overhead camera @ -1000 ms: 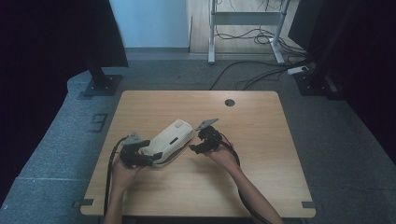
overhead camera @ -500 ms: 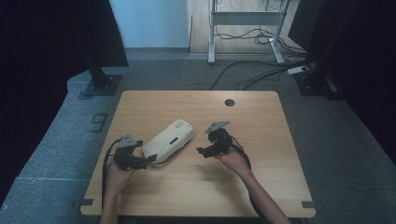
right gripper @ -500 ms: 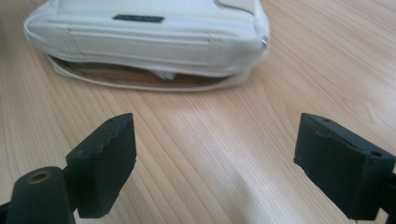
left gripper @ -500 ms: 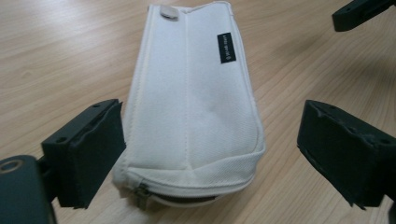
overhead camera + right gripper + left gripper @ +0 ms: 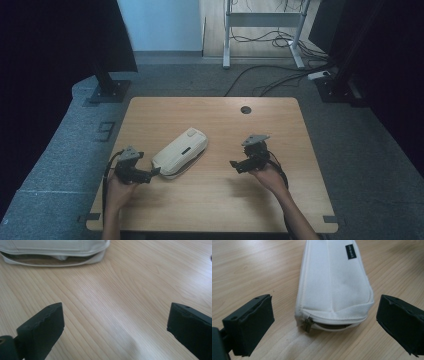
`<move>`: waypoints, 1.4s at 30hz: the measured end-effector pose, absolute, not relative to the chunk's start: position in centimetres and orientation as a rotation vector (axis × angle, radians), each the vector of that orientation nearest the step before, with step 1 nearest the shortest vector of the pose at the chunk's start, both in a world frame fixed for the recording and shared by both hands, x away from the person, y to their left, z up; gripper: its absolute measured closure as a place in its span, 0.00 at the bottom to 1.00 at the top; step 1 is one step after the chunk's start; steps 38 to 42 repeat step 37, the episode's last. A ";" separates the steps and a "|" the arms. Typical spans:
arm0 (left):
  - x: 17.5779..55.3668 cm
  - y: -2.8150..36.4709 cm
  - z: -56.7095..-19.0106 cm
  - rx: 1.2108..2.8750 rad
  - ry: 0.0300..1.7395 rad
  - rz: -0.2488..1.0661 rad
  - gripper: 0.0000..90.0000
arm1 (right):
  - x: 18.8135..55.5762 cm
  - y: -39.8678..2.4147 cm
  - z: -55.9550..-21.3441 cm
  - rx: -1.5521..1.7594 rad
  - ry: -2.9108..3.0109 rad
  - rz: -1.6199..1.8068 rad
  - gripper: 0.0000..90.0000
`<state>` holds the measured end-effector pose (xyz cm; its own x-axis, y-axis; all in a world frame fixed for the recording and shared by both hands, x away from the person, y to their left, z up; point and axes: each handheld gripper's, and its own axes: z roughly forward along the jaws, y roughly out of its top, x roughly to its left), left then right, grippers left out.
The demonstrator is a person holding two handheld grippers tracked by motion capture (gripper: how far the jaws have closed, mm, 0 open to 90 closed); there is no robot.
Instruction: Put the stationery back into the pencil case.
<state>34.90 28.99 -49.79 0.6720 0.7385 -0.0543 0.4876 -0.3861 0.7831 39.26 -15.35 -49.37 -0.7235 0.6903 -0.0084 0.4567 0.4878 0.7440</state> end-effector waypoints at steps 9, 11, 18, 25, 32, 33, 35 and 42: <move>34.9 29.5 -51.2 2.109 0.956 0.377 0.00 | 37.7 -18.2 -50.8 1.019 2.381 1.063 0.00; 34.9 29.7 -51.6 2.118 0.972 0.384 0.00 | 37.4 -18.7 -51.2 1.028 2.372 1.050 0.00; 34.9 30.0 -53.2 2.157 0.998 0.373 0.00 | 36.0 -20.6 -52.8 1.090 2.341 1.015 0.00; 35.3 29.7 -54.6 2.223 1.023 0.385 0.00 | 34.8 -21.9 -54.7 1.147 2.324 0.997 0.00; 35.4 29.6 -54.8 2.229 1.037 0.378 0.00 | 34.4 -22.7 -55.6 1.191 2.330 0.984 0.00; 35.4 29.6 -54.8 2.229 1.038 0.378 0.00 | 34.4 -22.7 -55.6 1.189 2.332 0.986 0.00; 35.3 29.6 -54.8 2.227 1.044 0.381 0.00 | 34.4 -22.7 -55.6 1.192 2.331 0.987 0.00; 35.3 29.5 -54.8 2.228 1.048 0.383 0.00 | 34.4 -22.7 -55.6 1.190 2.331 0.988 0.00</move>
